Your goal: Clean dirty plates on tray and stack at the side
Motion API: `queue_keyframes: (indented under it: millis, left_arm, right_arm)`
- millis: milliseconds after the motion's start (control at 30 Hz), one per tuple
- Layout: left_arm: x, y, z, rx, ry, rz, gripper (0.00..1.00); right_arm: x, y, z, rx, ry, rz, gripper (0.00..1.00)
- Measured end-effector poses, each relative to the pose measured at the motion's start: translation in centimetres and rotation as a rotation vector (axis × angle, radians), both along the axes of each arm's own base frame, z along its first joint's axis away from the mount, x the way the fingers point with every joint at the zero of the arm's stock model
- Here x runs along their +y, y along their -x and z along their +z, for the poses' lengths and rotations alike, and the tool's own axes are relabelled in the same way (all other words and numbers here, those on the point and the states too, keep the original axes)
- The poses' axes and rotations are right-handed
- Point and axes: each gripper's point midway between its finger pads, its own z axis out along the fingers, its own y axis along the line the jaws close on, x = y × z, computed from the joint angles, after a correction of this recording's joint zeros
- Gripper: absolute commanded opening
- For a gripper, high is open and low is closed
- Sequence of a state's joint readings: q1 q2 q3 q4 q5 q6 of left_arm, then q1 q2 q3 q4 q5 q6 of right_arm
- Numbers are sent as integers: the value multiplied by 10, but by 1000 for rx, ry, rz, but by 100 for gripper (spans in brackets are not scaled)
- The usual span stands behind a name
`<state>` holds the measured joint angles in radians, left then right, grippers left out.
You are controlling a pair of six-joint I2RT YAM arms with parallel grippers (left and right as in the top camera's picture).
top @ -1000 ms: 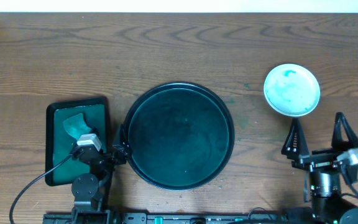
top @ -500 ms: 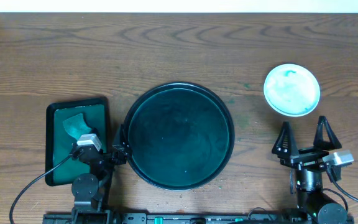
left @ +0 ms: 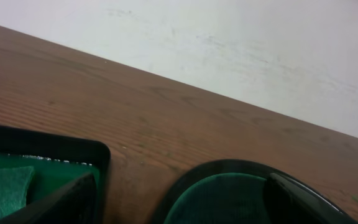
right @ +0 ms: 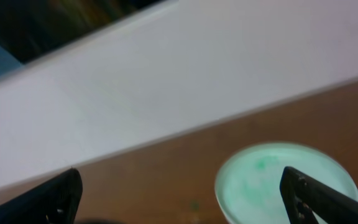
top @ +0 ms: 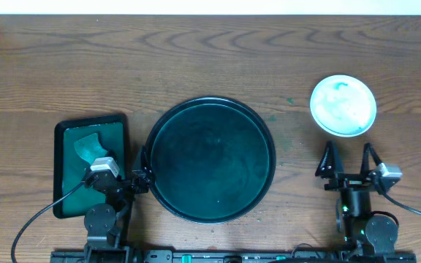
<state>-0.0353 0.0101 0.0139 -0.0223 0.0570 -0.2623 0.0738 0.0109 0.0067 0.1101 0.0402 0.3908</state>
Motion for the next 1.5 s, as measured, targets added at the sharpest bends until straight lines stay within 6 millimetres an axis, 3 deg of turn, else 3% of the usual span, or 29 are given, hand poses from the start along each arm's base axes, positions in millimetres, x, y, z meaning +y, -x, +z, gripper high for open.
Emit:
queue_keyframes:
  millis: [167,400,1000,1500]
  left_arm:
    - [0,0,0,0,0,0,86]
    - [0,0,0,0,0,0,86]
    - [0,0,0,0,0,0,86]
    - [0,0,0,0,0,0,86]
  right_arm:
    - [0,-1,-44,178,11,-1,99]
    - [0,-1,-44,177,49,-1,99]
    - [2,-1,-44,163,400,4,99]
    - [2,-1,-44,162,414,5,99]
